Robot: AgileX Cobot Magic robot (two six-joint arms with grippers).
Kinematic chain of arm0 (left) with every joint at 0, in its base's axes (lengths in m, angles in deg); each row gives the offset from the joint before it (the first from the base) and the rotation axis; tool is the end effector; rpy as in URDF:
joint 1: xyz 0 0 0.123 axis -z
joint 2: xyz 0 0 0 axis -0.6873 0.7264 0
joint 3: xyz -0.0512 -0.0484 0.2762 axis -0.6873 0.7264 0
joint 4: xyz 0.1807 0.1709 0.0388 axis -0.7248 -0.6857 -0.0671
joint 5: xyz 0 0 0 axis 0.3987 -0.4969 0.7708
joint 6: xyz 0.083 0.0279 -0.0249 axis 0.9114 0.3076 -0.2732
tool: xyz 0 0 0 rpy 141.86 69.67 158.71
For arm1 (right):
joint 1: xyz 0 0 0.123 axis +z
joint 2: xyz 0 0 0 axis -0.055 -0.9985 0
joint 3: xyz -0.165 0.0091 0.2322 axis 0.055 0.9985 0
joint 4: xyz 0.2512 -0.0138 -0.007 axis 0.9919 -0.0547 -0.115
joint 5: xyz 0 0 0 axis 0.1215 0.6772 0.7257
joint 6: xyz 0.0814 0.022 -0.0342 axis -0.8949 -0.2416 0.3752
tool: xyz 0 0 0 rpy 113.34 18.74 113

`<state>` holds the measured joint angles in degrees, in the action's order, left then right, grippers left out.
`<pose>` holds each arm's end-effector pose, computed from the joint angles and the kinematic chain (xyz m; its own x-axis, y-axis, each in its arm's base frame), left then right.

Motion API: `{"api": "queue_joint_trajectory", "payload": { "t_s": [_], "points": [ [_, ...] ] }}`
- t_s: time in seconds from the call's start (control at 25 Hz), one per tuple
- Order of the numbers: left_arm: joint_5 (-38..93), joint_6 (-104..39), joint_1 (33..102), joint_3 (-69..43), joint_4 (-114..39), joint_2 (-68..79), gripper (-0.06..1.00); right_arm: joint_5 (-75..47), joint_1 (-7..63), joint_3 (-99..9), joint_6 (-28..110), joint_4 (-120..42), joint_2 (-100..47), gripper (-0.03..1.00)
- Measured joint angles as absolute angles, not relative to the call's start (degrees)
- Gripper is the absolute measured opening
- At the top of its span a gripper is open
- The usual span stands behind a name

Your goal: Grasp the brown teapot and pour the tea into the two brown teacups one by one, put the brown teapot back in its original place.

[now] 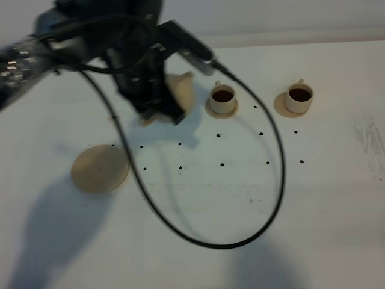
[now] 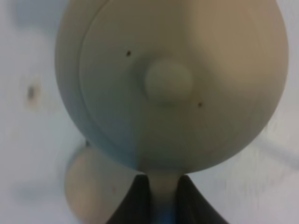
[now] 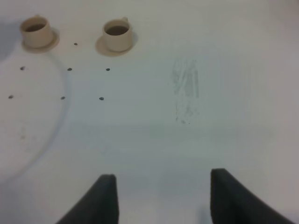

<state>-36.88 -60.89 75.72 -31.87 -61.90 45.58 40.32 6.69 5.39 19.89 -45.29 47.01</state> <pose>0.3618 -0.2092 0.2579 -0.7336 0.6555 -0.1792 0.6222 0.7540 0.2107 -0.0102 0.0017 0.2785 -0.4782 -0.0465 -0.8770 -0.0923 0.9957 -0.0024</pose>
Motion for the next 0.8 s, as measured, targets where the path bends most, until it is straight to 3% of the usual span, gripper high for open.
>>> {"api": "queue_joint_trajectory", "payload": {
  "t_s": [0.24, 0.44, 0.8],
  "points": [
    [-36.4, -70.5, 71.9, -15.0, -62.8, 36.2, 0.08, 40.3, 6.7, 5.4, 19.9, -45.3, 47.0, 0.43],
    [-27.5, -78.0, 68.9, -1.8, -63.1, 31.5, 0.08, 40.3, 6.7, 5.4, 19.9, -45.3, 47.0, 0.43],
    [-12.8, -83.8, 64.4, 7.9, -63.3, 31.5, 0.08, 40.3, 6.7, 5.4, 19.9, -45.3, 47.0, 0.43]
  ]
}}
